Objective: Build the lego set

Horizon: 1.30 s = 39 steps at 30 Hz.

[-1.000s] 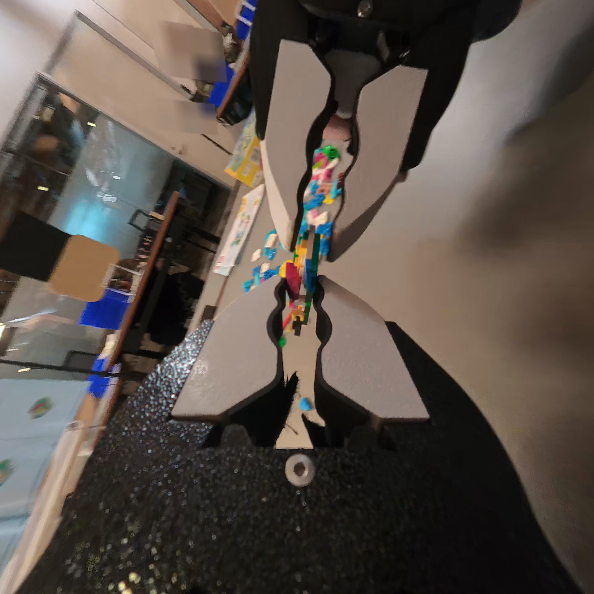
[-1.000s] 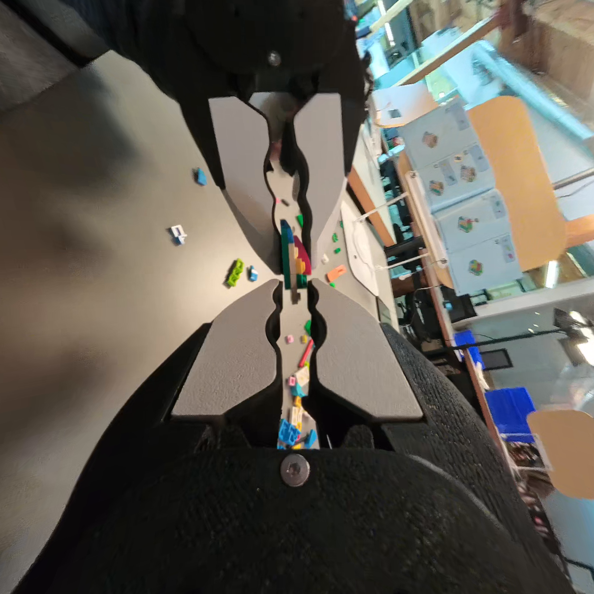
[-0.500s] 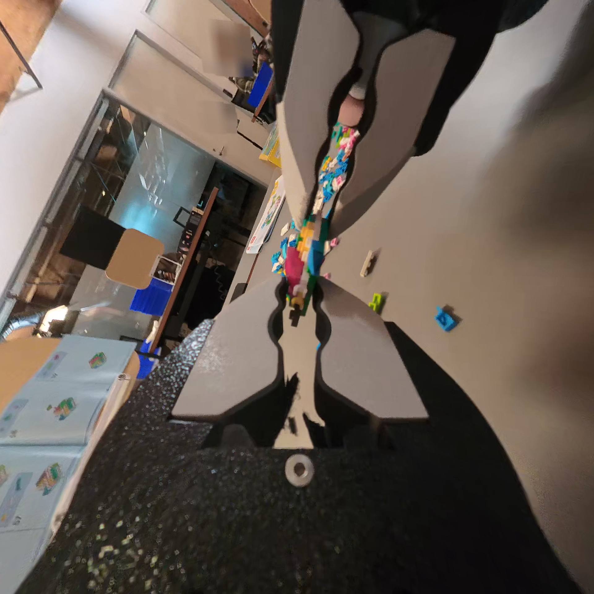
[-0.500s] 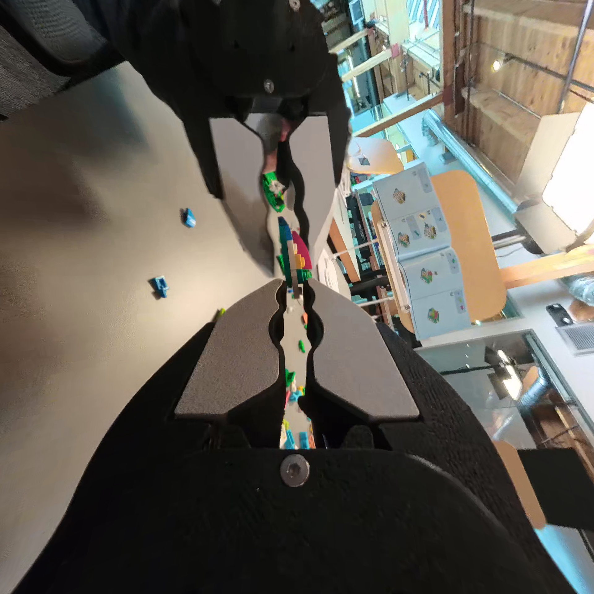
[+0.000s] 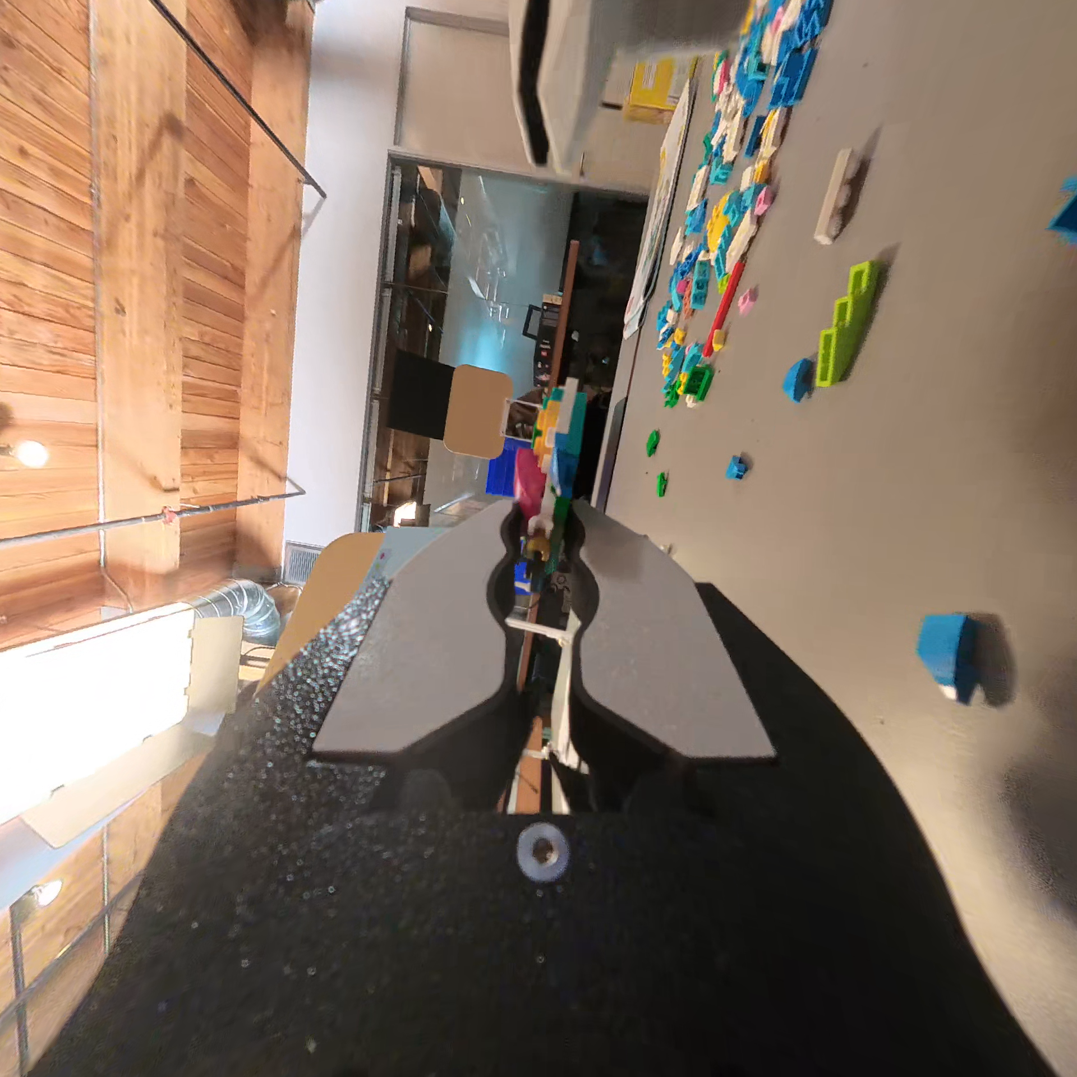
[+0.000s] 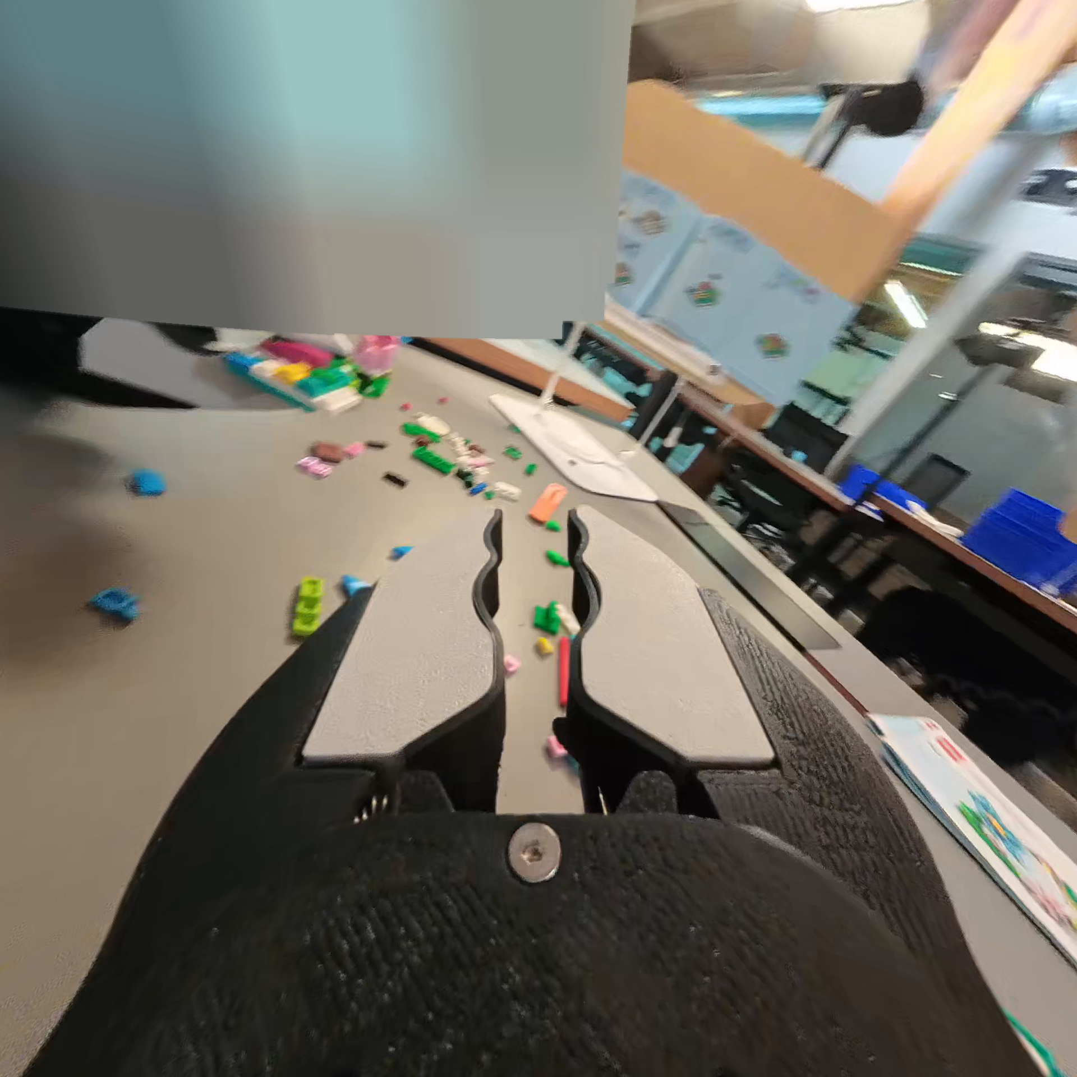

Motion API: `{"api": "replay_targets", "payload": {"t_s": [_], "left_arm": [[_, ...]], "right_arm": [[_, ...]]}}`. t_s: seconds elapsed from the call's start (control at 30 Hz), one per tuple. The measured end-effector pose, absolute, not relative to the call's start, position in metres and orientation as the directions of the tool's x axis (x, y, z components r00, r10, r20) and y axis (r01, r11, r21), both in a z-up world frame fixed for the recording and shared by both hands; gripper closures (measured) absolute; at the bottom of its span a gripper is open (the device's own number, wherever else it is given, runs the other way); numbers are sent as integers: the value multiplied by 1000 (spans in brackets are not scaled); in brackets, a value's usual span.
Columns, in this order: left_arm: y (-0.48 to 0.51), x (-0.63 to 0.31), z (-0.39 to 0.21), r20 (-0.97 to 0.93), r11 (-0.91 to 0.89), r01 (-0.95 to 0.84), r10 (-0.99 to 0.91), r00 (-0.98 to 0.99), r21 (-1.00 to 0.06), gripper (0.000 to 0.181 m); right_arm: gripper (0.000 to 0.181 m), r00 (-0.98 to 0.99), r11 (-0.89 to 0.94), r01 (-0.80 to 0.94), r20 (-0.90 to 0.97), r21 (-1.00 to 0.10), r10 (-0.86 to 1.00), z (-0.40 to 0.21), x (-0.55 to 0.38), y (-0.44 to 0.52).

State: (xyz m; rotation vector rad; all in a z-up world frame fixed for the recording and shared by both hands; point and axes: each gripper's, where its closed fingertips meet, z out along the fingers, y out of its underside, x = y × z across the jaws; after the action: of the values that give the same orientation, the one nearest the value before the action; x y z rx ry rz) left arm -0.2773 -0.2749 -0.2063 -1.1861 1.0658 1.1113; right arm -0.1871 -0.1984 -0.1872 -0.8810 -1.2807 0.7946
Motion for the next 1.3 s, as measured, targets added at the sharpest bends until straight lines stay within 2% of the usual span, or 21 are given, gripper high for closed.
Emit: {"api": "replay_targets", "payload": {"t_s": [0.13,0.23,0.33,0.53,0.67,0.93,1.03,1.3], "left_arm": [[-274,-278,-210,-984,60,-985,54,167,-164,168],[-274,-280,-212,-991,34,-992,59,124,-122,168],[-273,-281,-216,-996,11,-998,59,60,-59,169],[-271,-285,-221,-997,-7,-998,33,68,-68,168],[-268,-285,-230,-1000,-30,-999,3,-19,19,168],[-278,-271,-230,-999,64,-997,15,-50,50,168],[-281,-267,-220,-994,67,-995,87,-70,76,168],[-284,-269,-212,-993,84,-996,117,-4,14,168]], "right_arm": [[170,194,378,-67,360,-923,912,-179,-178,-182],[172,199,359,-79,338,-930,920,-178,-177,-179],[172,190,379,-68,361,-923,913,-180,-179,-182],[173,175,443,-30,431,-896,885,-185,-183,-188],[173,170,455,-21,446,-890,879,-186,-184,-189],[174,149,531,26,528,-847,836,-193,-189,-195],[174,131,575,47,576,-816,807,-196,-191,-200],[175,107,611,67,615,-789,782,-201,-192,-204]]}}
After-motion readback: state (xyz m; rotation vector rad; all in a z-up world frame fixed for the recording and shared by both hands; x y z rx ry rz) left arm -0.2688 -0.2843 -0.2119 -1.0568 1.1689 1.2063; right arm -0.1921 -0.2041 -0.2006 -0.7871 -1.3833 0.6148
